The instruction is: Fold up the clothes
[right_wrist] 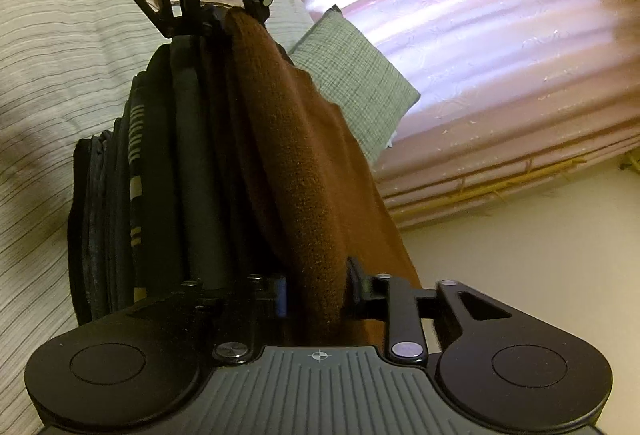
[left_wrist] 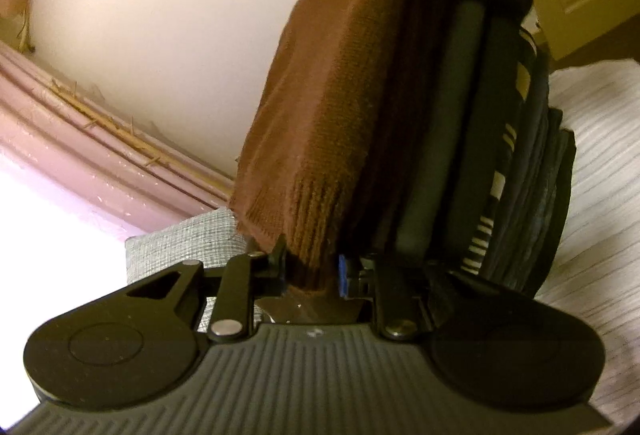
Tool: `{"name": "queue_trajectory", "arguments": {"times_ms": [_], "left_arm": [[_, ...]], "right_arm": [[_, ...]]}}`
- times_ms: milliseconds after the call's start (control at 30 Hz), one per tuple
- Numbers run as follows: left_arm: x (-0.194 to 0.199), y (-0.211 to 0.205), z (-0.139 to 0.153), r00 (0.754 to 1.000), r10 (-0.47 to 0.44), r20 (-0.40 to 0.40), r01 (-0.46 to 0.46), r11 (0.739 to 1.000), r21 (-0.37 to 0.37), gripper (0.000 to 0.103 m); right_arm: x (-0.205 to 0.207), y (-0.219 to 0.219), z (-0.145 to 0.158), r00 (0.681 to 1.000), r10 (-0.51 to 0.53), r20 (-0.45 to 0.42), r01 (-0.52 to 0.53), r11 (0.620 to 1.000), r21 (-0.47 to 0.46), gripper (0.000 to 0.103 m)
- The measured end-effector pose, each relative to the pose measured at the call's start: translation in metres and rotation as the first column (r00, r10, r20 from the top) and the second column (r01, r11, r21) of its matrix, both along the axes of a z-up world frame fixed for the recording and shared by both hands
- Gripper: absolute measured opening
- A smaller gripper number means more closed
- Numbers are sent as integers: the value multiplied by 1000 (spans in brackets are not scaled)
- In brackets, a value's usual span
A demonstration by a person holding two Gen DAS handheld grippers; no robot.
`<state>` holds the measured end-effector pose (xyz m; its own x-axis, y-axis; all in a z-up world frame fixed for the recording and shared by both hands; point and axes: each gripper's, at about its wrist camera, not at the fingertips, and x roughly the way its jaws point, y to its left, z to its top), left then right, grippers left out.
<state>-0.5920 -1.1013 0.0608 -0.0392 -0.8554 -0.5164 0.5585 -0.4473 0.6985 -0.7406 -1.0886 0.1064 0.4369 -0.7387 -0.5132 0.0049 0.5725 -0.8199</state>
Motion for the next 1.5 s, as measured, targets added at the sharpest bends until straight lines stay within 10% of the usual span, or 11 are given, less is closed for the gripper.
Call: {"name": "queue_trajectory", "arguments": {"times_ms": [467,900,967,1067,1167,1367,1433,1500], "left_arm": [[13,32,13,993,34,-111,-33,999,19,26],[22,80,22,973,81,-217,-70,996,58,41],[25,87,23,958,116,-262,-98,992,81,50],[27,103,23,916,192,-351,-155,979,132,70],[31,124,22,837,289,-464,-229,956,182,100],[44,158,18,579,494,-649,-306,869,388,102],[45,170,17,537,511,-671,-282,858,429,102],[42,181,19,563,492,-663,-245,866,435,102]], "right_arm": [[-7,20,-1,992,-112,62,111,994,17,62],[-10,68,1,969,-210,134,201,977,73,63],[-12,80,1,948,-257,188,234,962,137,89],[-18,95,-3,865,-405,295,305,893,332,95],[-25,106,-11,699,-624,350,388,742,547,95],[-37,134,-14,299,-898,322,403,425,811,101],[-36,146,-12,241,-924,298,411,375,831,103],[-34,157,-9,207,-941,270,437,335,835,103]]}}
